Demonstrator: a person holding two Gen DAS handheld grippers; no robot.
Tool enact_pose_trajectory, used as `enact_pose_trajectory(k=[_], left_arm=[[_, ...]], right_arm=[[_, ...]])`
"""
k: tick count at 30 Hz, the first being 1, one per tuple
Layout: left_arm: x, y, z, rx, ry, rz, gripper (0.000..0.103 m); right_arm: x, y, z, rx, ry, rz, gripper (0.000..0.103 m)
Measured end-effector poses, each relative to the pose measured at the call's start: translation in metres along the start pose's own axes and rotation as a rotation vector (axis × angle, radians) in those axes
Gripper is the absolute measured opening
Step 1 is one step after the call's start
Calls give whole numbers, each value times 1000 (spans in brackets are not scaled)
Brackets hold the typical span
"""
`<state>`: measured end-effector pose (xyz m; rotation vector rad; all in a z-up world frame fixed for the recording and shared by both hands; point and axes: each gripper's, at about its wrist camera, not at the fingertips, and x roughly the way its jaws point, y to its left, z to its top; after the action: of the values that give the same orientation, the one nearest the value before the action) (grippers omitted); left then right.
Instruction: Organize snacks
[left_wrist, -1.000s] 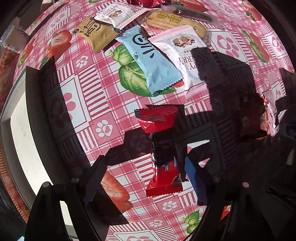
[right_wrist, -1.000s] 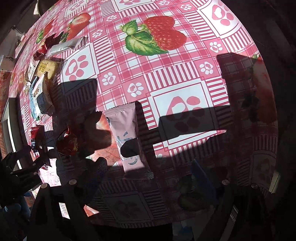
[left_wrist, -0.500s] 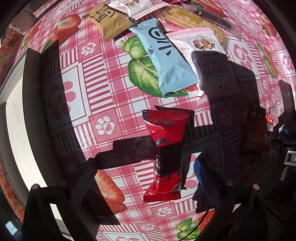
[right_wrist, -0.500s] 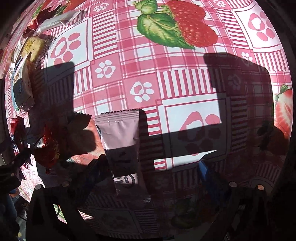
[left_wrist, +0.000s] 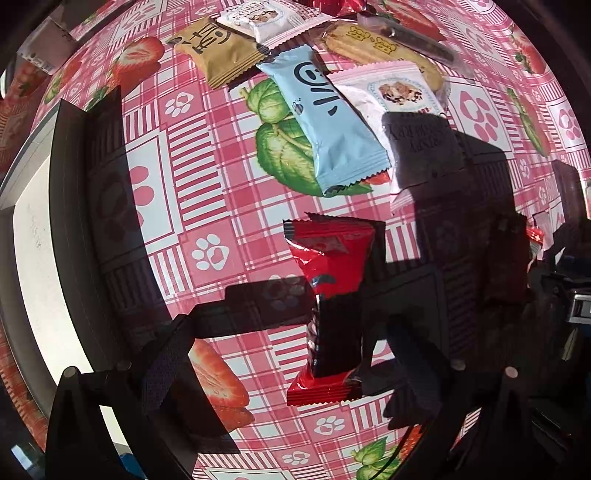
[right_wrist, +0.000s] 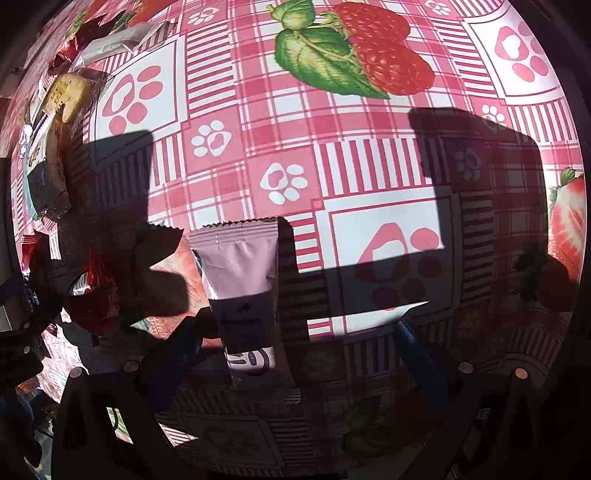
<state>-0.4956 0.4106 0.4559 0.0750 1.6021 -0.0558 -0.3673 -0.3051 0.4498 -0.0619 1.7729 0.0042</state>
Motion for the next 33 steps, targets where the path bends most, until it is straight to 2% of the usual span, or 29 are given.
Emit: enact_pose_trajectory(k=[6,8,14,26,33], left_arm=[[26,-4,24,3,10,-2,103],[15,0,14,7,6,-2,103],[22,-2,20,19,-11,-1,103],[26,-6,25,23,24,-5,103],[43,-13,40,32,32,-6,103]], right_arm=[[2,1,-2,-4,-7,0,103],[2,0,-3,-5,-10,0,103],[1,0,-3,-2,-10,3,103],[4,2,-4,2,-8,8,103],[3,0,-3,10,-8,10,103]])
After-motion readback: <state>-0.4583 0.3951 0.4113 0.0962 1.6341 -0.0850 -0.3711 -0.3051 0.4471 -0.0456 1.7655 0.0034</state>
